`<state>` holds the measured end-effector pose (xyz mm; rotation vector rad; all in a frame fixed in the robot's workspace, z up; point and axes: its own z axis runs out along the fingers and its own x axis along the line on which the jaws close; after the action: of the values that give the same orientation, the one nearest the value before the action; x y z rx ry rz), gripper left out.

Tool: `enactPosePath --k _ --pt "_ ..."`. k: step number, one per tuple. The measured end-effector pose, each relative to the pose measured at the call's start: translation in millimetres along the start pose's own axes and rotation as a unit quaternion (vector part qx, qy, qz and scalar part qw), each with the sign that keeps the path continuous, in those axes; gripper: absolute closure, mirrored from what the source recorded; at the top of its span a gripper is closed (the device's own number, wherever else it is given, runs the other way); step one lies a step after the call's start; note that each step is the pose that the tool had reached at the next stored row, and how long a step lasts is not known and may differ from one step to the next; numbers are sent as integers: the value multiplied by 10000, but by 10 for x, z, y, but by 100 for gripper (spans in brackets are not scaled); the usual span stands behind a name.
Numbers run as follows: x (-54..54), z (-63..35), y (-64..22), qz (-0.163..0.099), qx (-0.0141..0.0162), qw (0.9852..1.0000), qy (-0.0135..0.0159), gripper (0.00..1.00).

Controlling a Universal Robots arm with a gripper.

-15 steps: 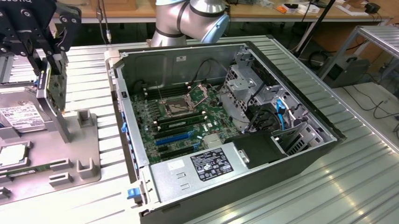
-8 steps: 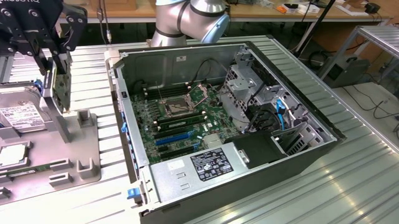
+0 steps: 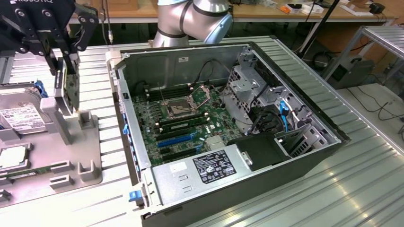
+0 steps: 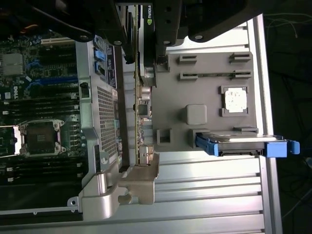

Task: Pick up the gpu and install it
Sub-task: 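Pick up the gpu and move the gpu toward the slot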

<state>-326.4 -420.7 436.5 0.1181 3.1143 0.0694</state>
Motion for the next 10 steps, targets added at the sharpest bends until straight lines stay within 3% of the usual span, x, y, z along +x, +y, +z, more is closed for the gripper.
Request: enactPosePath --k 10 --pt "-74 2 6 0 0 10000 0 73"
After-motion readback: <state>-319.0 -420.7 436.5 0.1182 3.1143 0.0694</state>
